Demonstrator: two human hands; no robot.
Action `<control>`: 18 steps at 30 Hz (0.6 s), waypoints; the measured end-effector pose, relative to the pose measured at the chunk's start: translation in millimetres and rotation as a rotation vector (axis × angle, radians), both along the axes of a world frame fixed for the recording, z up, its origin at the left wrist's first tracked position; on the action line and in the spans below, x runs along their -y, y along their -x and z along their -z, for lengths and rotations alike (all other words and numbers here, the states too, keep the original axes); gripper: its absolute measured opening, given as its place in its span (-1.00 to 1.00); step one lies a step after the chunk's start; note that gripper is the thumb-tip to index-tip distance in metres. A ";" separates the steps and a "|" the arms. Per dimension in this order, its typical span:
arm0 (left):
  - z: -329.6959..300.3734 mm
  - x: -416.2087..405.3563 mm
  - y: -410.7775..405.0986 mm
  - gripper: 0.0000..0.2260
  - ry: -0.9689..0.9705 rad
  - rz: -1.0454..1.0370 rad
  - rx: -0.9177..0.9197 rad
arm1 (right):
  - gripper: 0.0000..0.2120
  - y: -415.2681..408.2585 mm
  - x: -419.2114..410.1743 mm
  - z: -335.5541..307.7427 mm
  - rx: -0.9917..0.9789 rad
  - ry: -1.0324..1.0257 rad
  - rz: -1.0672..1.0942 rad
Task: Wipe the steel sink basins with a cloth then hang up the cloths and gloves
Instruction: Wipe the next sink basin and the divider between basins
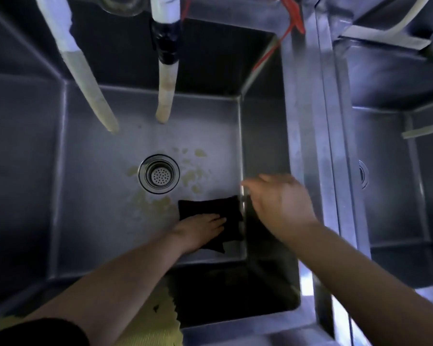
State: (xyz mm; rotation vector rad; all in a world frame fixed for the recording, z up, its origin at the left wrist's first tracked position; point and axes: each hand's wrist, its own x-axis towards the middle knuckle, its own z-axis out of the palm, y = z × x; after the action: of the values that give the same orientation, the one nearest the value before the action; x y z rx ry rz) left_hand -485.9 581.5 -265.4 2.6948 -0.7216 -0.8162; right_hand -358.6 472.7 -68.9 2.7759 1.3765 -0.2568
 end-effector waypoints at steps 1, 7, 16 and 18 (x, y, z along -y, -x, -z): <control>8.4 4.8 -1.2 -0.52 -0.009 0.083 0.032 | -0.80 -14.2 0.5 -4.8 0.040 -0.007 -0.106; 39.2 3.3 -3.3 -0.52 0.030 0.147 0.309 | -0.84 -79.5 -2.8 2.2 0.001 0.183 -0.297; 52.3 -26.9 -107.3 -0.45 -0.015 -0.364 0.454 | -0.66 -84.0 -2.2 15.7 0.047 0.214 -0.280; 55.6 -47.1 -140.1 -0.45 -0.057 -0.435 0.436 | -0.69 -83.3 -2.4 15.8 0.048 0.197 -0.265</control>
State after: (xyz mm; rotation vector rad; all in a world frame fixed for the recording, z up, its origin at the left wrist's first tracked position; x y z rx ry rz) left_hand -345.7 628.6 -321.0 2.9480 -0.1631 -0.1481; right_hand -275.3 475.1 -84.7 2.3956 1.5905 -0.2956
